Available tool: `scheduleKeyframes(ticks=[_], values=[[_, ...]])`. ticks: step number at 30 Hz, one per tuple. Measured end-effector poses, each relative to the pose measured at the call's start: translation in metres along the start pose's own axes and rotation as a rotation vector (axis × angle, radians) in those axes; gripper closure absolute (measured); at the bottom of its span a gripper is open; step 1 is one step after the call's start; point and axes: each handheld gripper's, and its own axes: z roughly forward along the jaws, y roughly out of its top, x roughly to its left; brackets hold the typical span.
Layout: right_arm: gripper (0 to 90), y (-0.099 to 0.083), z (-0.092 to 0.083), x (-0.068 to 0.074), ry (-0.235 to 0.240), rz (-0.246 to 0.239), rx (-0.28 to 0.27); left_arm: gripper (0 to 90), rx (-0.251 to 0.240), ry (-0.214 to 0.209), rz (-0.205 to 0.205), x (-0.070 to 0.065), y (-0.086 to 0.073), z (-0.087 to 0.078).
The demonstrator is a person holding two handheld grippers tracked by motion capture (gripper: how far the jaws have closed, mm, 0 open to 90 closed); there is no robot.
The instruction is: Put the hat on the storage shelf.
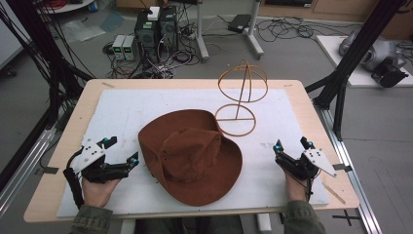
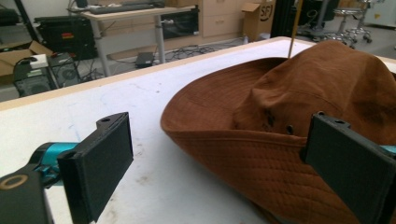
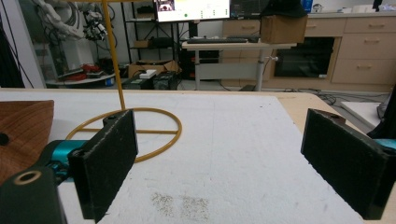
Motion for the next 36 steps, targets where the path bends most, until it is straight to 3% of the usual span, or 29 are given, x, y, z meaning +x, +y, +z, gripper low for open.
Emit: scheduleKeyframes(ticks=[12, 17, 24, 29, 36], values=[[10.1, 0.0, 0.001, 0.0, 0.005, -0.002, 0.002, 8.5, 0.023, -0.057, 0.002, -0.009, 0.006, 0.012], [10.1, 0.0, 0.001, 0.0, 0.004, -0.005, 0.0, 8.5, 0.049, -0.114, 0.012, -0.015, 0.012, 0.02], [10.1, -0.001, 0.001, 0.0, 0.006, -0.004, 0.006, 8.5, 0.101, -0.161, 0.027, -0.022, 0.016, 0.033], [10.1, -0.001, 0.002, 0.002, 0.021, -0.002, 0.019, 9.3, 0.177, -0.213, 0.002, -0.024, 0.016, 0.041], [10.1, -0.001, 0.003, 0.002, 0.022, -0.015, 0.015, 9.4, 0.191, -0.237, 0.02, -0.03, 0.018, 0.049]])
